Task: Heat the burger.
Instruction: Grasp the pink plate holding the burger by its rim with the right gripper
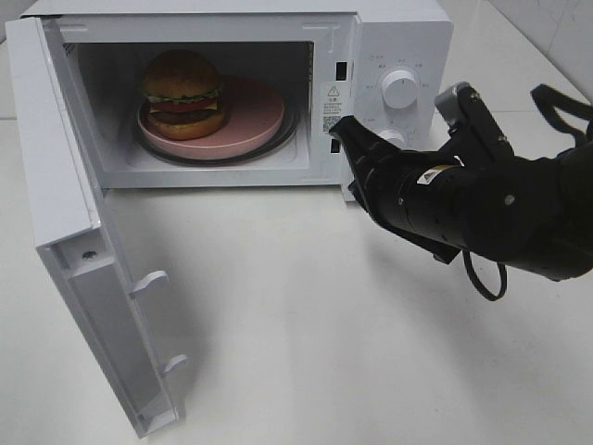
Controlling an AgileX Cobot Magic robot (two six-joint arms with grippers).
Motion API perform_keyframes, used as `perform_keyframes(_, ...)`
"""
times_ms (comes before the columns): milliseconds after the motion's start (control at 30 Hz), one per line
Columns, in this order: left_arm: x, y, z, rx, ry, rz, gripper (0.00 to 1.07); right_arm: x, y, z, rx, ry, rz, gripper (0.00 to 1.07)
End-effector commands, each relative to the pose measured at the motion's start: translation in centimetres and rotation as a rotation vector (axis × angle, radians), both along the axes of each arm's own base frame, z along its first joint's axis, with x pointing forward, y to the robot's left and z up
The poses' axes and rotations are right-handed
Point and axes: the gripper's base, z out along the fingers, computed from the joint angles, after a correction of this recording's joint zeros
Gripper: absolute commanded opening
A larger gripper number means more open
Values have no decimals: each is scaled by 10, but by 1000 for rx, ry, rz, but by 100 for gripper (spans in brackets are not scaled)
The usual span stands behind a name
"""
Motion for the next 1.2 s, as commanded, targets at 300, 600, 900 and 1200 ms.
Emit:
perform_keyframes(300,-2,0,-1,-2,-10,1,100,-27,12,15,-298,96,528,0)
perform_keyframes(600,-2,0,-1,-2,-10,1,100,-31,20,33,-641,184,1006,0)
perform_keyframes(900,-2,0,-1,-2,-10,1,100,-28,18,57,-971,116,1467,3)
perform_keyframes(1200,-2,0,-1,-2,-10,1,100,-18,18,75,-1346,-193,1921,6)
